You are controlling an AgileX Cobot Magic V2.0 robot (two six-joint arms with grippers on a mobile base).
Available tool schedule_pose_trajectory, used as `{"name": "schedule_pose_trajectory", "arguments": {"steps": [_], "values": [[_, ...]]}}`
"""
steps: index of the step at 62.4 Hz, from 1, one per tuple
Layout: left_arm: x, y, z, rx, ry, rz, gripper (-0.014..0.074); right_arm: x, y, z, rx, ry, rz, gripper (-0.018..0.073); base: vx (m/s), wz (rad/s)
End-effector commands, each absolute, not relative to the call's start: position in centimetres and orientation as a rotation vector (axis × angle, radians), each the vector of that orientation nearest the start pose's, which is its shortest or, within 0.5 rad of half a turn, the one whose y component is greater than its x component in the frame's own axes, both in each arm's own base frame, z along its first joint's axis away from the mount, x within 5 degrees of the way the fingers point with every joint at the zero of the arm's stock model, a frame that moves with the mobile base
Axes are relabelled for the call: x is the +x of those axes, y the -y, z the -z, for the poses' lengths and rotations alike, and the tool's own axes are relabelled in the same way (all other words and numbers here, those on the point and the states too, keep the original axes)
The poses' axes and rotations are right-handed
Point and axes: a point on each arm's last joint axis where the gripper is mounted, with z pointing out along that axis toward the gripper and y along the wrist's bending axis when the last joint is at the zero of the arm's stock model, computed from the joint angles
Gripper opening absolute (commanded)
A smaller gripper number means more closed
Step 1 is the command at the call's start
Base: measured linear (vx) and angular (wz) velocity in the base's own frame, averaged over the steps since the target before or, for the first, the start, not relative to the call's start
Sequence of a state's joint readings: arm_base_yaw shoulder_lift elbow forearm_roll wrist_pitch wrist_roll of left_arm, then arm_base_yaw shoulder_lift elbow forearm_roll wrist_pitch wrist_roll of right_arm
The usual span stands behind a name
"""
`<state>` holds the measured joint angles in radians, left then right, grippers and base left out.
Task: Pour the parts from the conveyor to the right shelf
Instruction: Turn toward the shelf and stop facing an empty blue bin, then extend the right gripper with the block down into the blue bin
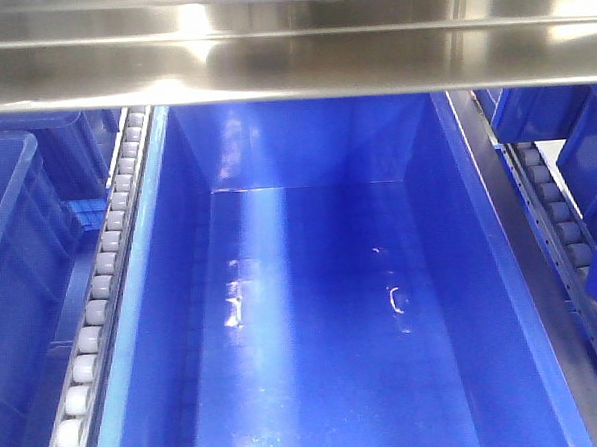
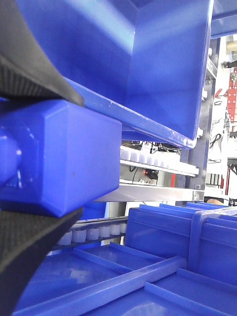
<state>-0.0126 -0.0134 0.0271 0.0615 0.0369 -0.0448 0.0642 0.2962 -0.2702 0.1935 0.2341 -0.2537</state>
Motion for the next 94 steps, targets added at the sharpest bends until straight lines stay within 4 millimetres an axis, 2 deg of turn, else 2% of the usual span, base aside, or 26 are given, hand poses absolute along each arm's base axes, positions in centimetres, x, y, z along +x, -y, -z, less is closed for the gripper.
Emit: {"name": "schedule_pose_trajectory", "arguments": {"steps": [1, 13, 22, 31, 42, 51, 62, 69, 76, 94], "values": [[5.6, 0.1, -19.9, 0.019, -1.473, 0.010, -0.0006, 8.0, -0.8, -28.2, -0.129, -1.621, -0.020, -0.0005, 0.00, 0.00], [5.6, 0.1, -19.9, 0.019, -1.473, 0.010, -0.0006, 7.9, -0.8, -28.9, -0.125, -1.608, -0.027, -0.0005, 0.00, 0.00], [5.6, 0.1, -19.9, 0.019, -1.473, 0.010, -0.0006, 8.1, -0.9, -30.5, -0.137, -1.628, -0.039, -0.0003, 0.00, 0.00], [5.6, 0.1, -19.9, 0.018, -1.473, 0.009, -0.0006, 9.1, -1.7, -31.9, -0.177, -1.668, -0.128, -0.0001, 0.00, 0.00], [5.6, 0.1, -19.9, 0.017, -1.473, 0.008, -0.0006, 11.2, -3.3, -32.9, -0.278, -1.712, -0.211, 0.0003, 0.00, 0.00], [5.6, 0.1, -19.9, 0.017, -1.473, 0.008, -0.0006, 13.7, -5.1, -33.1, -0.349, -1.783, -0.260, 0.0005, 0.00, 0.00], [5.6, 0.1, -19.9, 0.017, -1.473, 0.008, -0.0006, 16.9, -8.5, -33.0, -0.479, -1.846, -0.327, 0.0008, 0.00, 0.00], [5.6, 0.1, -19.9, 0.017, -1.473, 0.008, -0.0006, 19.2, -11.2, -32.2, -0.545, -1.907, -0.369, 0.0008, 0.00, 0.00], [5.6, 0.1, -19.9, 0.017, -1.473, 0.008, -0.0006, 21.6, -13.4, -30.6, -0.559, -2.028, -0.402, 0.0008, 0.00, 0.00], [5.6, 0.1, -19.9, 0.017, -1.473, 0.008, -0.0006, 26.8, -16.7, -26.1, -0.574, -2.296, -0.398, 0.0013, 0.00, 0.00]]}}
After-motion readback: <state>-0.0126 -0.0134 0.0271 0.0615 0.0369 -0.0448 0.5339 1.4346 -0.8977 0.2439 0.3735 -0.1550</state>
